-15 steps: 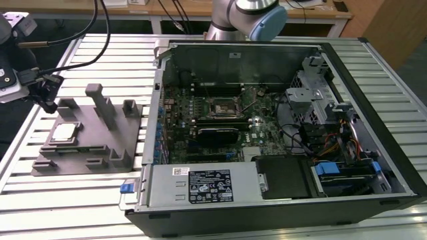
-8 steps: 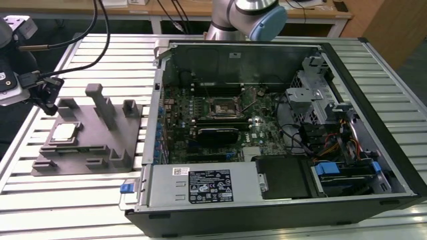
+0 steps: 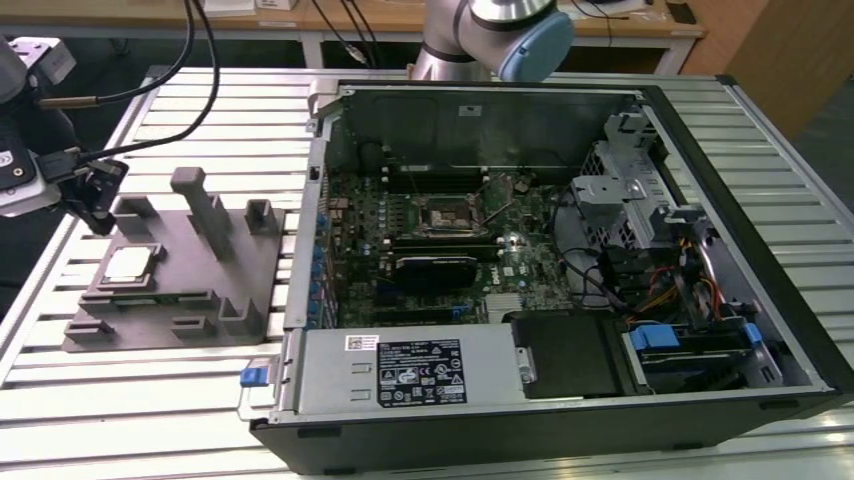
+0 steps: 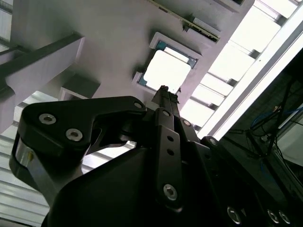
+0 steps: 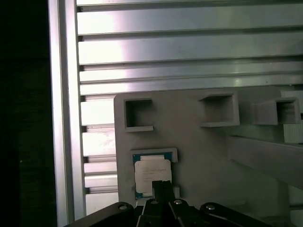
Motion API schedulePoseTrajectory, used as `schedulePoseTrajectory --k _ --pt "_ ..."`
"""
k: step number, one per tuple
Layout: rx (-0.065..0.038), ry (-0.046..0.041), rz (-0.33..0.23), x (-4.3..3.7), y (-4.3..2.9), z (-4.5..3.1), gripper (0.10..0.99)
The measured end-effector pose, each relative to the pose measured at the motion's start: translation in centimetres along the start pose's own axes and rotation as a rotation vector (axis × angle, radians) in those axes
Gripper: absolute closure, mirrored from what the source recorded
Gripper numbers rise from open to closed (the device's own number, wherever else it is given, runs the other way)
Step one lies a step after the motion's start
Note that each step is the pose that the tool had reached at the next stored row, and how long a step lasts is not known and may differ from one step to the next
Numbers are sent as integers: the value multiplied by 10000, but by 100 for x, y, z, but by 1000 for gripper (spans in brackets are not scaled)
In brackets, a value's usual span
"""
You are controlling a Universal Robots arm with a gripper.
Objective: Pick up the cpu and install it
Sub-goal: 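Pick up the cpu and move it towards the insertion slot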
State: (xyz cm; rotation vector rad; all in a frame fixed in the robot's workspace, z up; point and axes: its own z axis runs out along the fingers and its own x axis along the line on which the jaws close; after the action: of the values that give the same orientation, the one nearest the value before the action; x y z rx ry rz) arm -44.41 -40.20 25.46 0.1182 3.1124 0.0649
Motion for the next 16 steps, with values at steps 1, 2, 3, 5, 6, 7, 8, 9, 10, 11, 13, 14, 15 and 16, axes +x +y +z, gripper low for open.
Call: schedulePoseTrajectory --k 1,2,3,5,6,7,8,9,10,11,13,14,15,16 --pt "0 1 0 3 -1 8 980" --pt "0 0 0 5 -2 16 980" --pt "0 0 0 7 -4 24 980" --pt "0 0 0 11 -6 40 980" --pt "-1 0 1 12 -8 49 980" --pt "0 1 2 13 -11 57 980" --pt "0 1 0 13 -16 67 980" --pt "0 1 0 14 -21 77 980" --pt "0 1 0 13 -25 87 980" --pt "1 1 0 13 -31 97 980" --pt "0 0 0 13 -41 120 980" --pt "0 1 0 13 -45 131 980" --pt "-1 -1 1 13 -48 144 980" --pt "0 0 2 14 -50 155 980"
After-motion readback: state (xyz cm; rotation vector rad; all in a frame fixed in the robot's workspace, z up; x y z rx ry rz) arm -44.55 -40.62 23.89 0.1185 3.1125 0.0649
